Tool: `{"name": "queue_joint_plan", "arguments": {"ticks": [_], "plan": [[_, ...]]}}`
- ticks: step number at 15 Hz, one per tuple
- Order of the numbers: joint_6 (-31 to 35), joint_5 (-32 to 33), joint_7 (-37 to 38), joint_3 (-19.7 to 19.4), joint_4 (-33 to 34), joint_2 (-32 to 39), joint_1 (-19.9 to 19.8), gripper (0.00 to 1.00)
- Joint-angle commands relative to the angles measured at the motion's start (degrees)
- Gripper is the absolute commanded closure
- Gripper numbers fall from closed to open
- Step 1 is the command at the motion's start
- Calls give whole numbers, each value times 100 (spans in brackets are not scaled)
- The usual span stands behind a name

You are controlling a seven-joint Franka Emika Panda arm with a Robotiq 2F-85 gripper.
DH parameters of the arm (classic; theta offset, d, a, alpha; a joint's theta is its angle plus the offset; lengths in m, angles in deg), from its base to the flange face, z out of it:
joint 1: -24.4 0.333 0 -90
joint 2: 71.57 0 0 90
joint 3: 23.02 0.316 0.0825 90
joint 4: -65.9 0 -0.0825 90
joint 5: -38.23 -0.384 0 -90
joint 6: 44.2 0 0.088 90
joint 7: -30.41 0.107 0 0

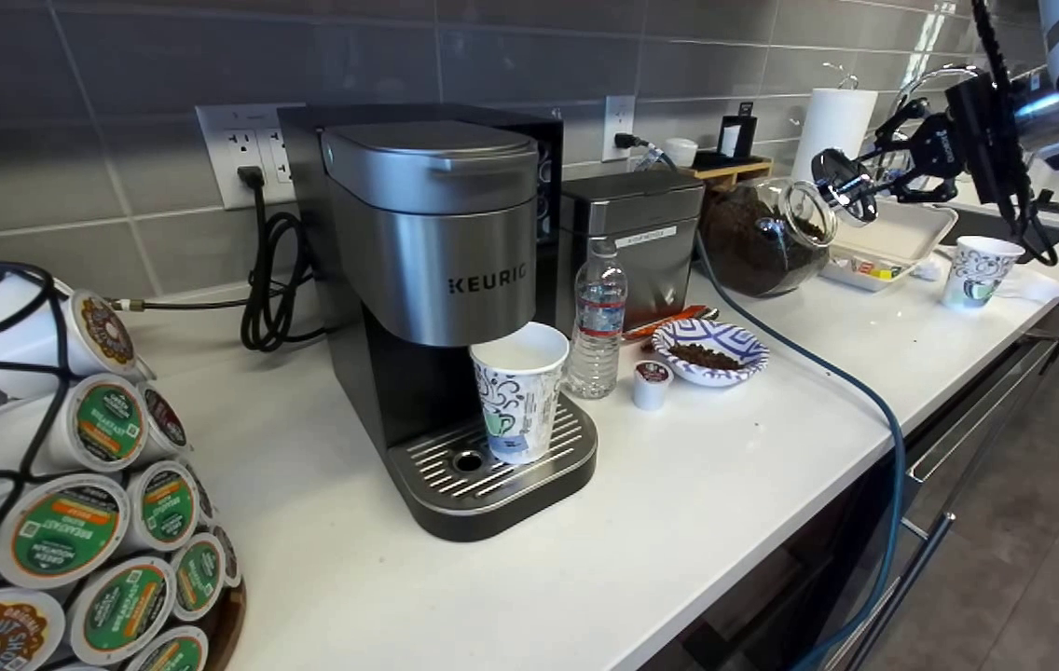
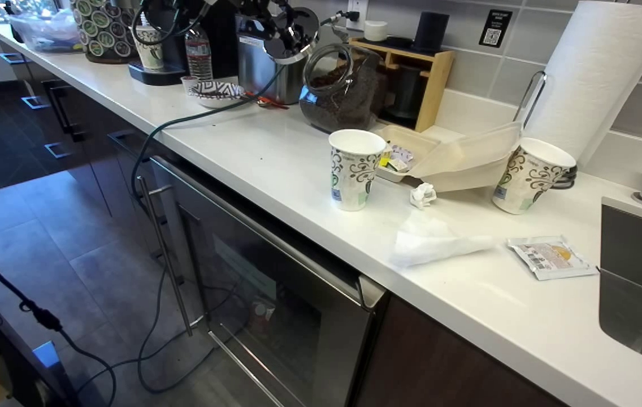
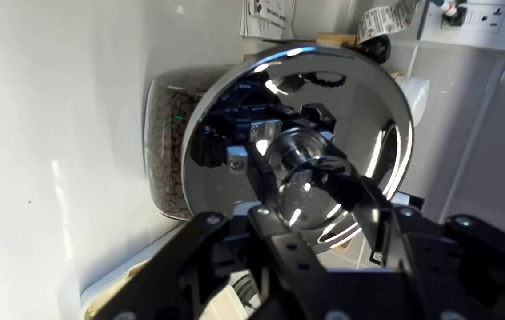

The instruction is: Pick up the lid from the counter and put it on the bottle

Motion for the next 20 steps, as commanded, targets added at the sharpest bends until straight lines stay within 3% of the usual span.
{"name": "queue_joint_plan", "arguments": {"ticks": [1, 7, 20], "plan": [[308, -541, 68, -41, 523, 513, -3, 79], [331, -1366, -63, -304, 1301, 1107, -10, 79], [303, -1706, -305, -436, 1628, 1474, 187, 79]]}}
